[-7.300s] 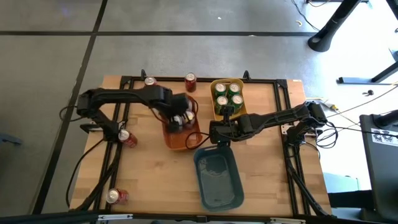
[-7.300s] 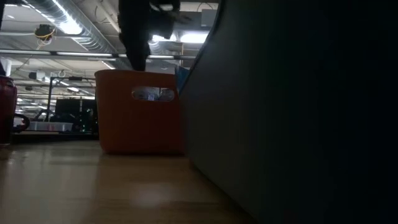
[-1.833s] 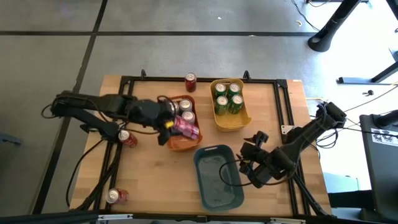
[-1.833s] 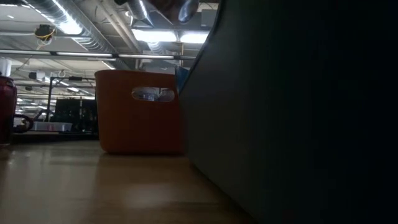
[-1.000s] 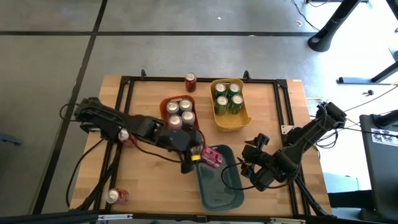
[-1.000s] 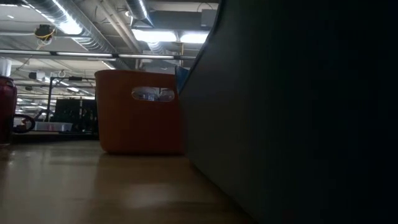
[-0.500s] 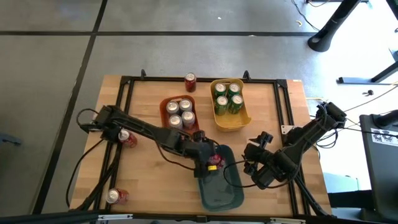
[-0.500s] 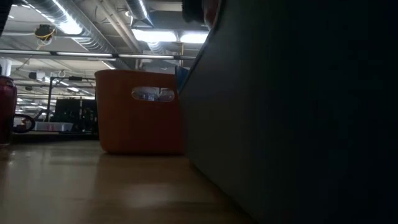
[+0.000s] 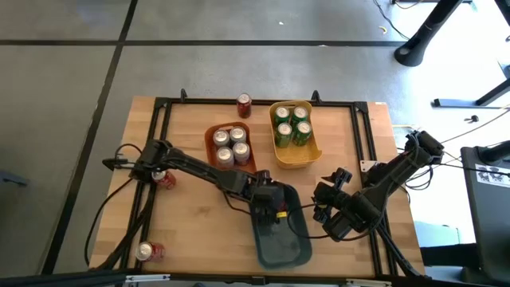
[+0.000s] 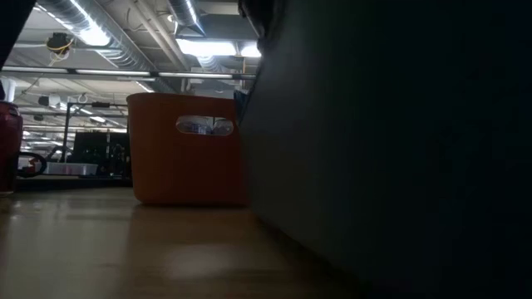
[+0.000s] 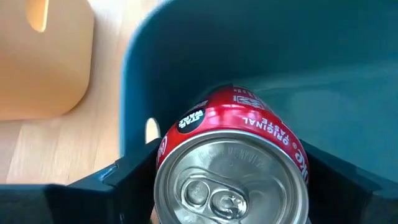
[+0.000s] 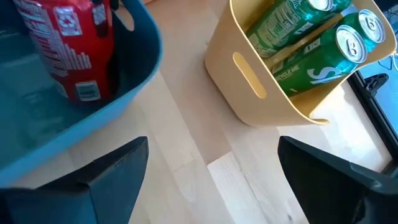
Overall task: Sort soda cans
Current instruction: Put the red soda can into the blue bin
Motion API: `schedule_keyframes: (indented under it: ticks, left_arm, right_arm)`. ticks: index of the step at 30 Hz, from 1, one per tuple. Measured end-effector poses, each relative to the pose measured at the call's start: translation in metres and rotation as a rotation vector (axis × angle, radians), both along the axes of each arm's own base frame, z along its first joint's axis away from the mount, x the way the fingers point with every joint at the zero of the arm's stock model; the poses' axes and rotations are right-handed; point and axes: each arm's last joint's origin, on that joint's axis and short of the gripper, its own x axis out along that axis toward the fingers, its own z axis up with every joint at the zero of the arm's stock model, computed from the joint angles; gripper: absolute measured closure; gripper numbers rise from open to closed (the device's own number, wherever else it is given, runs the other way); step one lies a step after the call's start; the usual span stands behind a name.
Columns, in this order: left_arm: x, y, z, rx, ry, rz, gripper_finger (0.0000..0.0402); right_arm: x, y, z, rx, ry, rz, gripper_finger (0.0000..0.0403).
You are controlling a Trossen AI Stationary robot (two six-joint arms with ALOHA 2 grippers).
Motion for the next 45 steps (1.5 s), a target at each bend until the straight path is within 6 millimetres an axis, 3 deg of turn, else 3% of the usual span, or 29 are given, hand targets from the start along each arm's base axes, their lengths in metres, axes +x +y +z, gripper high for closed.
schedule_keyframes:
  ticks: [6, 19, 29, 39, 45]
  left_arm:
    - [0.005, 0.005, -0.009, -0.001, 0.013, 0.008, 0.0088]
    - [0.012, 0.004, -0.012, -0.001, -0.033, -0.009, 0.0081]
    - [0.014, 0.004, -0.015, -0.023, -0.047, 0.023, 0.0079]
    - [0.016, 0.010, -0.014, -0.039, -0.061, 0.043, 0.0030]
    - [0.023, 0.008, -0.009, -0.036, -0.139, 0.013, 0.0028]
  right_arm:
    - [0.001, 0.000, 0.000, -0.004, -0.014, 0.000, 0.0045]
    - [0.000, -0.001, -0.016, -0.006, -0.017, -0.012, 0.0045]
    - [-0.001, -0.001, -0.018, 0.009, -0.011, -0.016, 0.0045]
    - [-0.001, 0.000, -0.018, 0.008, -0.009, -0.012, 0.0045]
    - [0.000, 0.000, -0.018, 0.010, -0.012, -0.012, 0.0045]
